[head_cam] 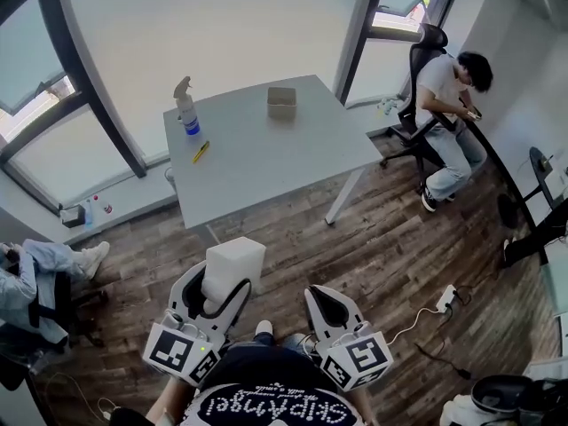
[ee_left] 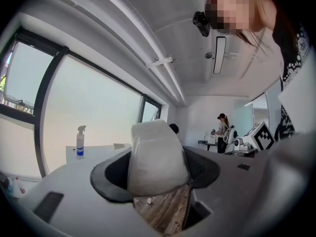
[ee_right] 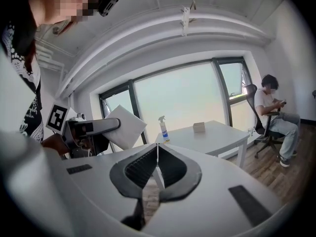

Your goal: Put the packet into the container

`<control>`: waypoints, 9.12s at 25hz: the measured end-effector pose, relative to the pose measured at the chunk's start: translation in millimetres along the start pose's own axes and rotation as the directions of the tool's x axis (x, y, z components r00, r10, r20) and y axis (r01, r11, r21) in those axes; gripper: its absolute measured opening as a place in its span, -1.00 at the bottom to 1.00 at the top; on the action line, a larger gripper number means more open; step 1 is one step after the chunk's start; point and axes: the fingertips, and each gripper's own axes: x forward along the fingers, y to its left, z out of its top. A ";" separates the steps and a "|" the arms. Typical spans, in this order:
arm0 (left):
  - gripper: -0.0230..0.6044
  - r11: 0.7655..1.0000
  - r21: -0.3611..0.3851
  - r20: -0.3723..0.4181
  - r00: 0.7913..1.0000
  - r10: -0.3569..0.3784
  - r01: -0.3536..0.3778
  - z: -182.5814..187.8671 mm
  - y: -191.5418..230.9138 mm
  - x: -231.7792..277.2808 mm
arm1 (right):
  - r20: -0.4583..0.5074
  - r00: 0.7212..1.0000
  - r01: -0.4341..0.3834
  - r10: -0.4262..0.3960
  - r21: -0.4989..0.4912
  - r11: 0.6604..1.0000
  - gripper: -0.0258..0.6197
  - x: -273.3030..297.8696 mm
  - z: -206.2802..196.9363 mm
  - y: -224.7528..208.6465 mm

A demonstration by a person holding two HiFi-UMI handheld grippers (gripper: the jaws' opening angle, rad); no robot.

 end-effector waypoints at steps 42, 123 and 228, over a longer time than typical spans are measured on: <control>-0.03 0.998 -0.032 0.049 0.997 0.063 -0.062 23.2 26.7 146.9 | -0.014 0.996 -0.093 0.093 -0.039 0.995 -0.87 93.6 59.5 -127.4; -0.03 0.997 -0.065 0.023 0.999 0.048 -0.047 59.2 174.6 328.8 | -0.089 0.994 -0.062 0.062 0.004 0.998 -0.87 292.9 127.1 -235.9; -0.05 0.981 0.093 -0.057 0.983 0.174 -0.169 -8.5 321.6 609.1 | -0.255 0.963 0.132 -0.083 0.182 0.974 -0.87 337.7 104.7 -337.6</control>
